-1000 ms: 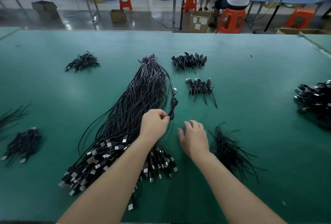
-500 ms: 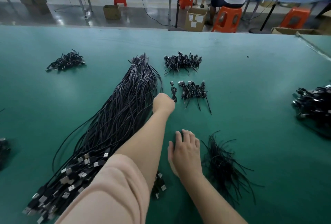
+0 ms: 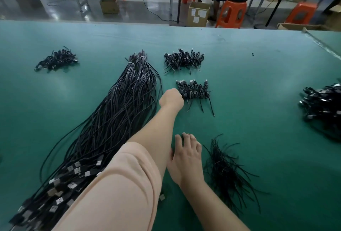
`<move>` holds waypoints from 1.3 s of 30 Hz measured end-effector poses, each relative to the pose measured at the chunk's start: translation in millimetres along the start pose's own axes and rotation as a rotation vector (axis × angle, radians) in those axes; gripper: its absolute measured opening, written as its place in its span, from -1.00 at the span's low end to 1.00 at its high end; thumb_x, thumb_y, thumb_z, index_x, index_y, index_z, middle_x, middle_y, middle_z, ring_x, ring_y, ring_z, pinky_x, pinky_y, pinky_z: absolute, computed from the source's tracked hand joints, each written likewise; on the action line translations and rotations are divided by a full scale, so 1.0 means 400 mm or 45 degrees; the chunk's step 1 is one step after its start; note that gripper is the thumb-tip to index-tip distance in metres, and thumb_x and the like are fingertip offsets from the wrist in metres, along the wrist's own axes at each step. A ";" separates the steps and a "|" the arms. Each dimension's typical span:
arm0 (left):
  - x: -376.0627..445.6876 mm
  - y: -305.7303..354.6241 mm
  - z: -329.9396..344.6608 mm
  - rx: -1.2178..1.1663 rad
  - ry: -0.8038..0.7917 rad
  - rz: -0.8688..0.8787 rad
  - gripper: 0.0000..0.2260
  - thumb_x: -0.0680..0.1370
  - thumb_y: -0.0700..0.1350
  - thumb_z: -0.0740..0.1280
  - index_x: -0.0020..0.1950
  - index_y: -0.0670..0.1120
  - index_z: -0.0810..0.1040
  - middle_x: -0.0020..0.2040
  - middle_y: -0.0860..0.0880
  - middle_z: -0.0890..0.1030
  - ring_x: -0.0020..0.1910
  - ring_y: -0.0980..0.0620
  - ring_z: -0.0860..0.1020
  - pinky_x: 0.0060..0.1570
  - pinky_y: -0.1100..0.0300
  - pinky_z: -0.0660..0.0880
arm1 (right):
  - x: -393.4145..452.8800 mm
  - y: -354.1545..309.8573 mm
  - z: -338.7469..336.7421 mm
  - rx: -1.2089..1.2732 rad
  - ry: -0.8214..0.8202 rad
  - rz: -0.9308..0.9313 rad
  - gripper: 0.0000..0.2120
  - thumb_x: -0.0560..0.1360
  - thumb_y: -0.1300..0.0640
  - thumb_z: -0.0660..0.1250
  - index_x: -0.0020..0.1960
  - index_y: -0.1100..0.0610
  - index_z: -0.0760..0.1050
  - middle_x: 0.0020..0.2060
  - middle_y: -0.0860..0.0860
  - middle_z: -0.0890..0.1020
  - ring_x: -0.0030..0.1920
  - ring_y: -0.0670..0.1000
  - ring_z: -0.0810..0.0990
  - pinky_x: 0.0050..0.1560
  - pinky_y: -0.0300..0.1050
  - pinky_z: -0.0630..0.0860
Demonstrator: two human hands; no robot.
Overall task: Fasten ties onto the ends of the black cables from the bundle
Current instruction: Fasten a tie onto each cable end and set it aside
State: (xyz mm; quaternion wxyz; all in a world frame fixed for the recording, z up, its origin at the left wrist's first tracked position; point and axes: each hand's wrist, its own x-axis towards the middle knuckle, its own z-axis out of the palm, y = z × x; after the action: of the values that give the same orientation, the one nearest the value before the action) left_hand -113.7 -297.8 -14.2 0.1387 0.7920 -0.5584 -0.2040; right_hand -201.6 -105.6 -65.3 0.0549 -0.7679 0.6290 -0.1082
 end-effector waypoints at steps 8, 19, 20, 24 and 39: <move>-0.069 -0.122 -0.181 -0.022 0.067 0.195 -0.74 0.66 -0.07 0.17 0.08 -0.16 0.61 0.10 -0.14 0.64 -0.08 -0.11 0.54 -0.10 0.11 0.48 | 0.000 0.004 0.009 0.012 0.027 0.010 -0.56 0.62 -0.07 0.16 0.38 0.16 0.43 0.33 0.13 0.47 0.40 0.18 0.37 0.39 0.15 0.33; -0.342 -0.527 -0.159 0.428 -0.175 0.056 -0.34 0.66 0.30 -0.01 0.66 0.06 -0.13 0.66 -0.06 -0.15 0.63 -0.07 -0.17 0.58 -0.11 -0.07 | -0.002 0.003 0.008 -0.037 0.033 -0.007 -0.54 0.64 -0.10 0.09 0.42 0.13 0.39 0.36 0.09 0.44 0.43 0.13 0.33 0.43 0.10 0.28; -0.351 -0.541 -0.145 0.431 -0.159 0.087 -0.33 0.65 0.31 -0.03 0.66 0.07 -0.18 0.66 -0.04 -0.21 0.63 -0.05 -0.23 0.59 -0.10 -0.14 | -0.003 0.003 0.009 -0.041 0.035 -0.006 -0.54 0.64 -0.10 0.09 0.42 0.13 0.39 0.36 0.09 0.44 0.43 0.13 0.33 0.43 0.10 0.27; -0.350 -0.552 -0.128 0.390 -0.100 0.116 -0.33 0.65 0.31 -0.05 0.66 0.06 -0.19 0.65 -0.03 -0.24 0.61 -0.03 -0.28 0.57 -0.10 -0.21 | -0.004 0.003 0.007 -0.054 0.011 0.012 -0.52 0.65 -0.11 0.05 0.46 0.12 0.36 0.39 0.08 0.42 0.44 0.11 0.31 0.44 0.08 0.26; -0.350 -0.548 -0.134 0.298 -0.076 0.121 -0.35 0.66 0.28 0.01 0.66 0.05 -0.09 0.66 -0.04 -0.16 0.62 -0.03 -0.23 0.57 -0.11 -0.20 | 0.026 -0.197 -0.076 0.728 -0.472 0.098 -0.56 0.68 -0.12 0.12 0.09 0.17 0.64 -0.21 0.03 0.67 -0.21 -0.03 0.57 -0.19 -0.15 0.45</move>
State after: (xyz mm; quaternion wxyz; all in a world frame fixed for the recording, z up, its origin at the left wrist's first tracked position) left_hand 52.4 -92.5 -41.9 0.0380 0.7692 -0.6191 -0.1539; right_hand -131.7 -98.3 -17.4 0.3855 -0.7036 0.5811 -0.1365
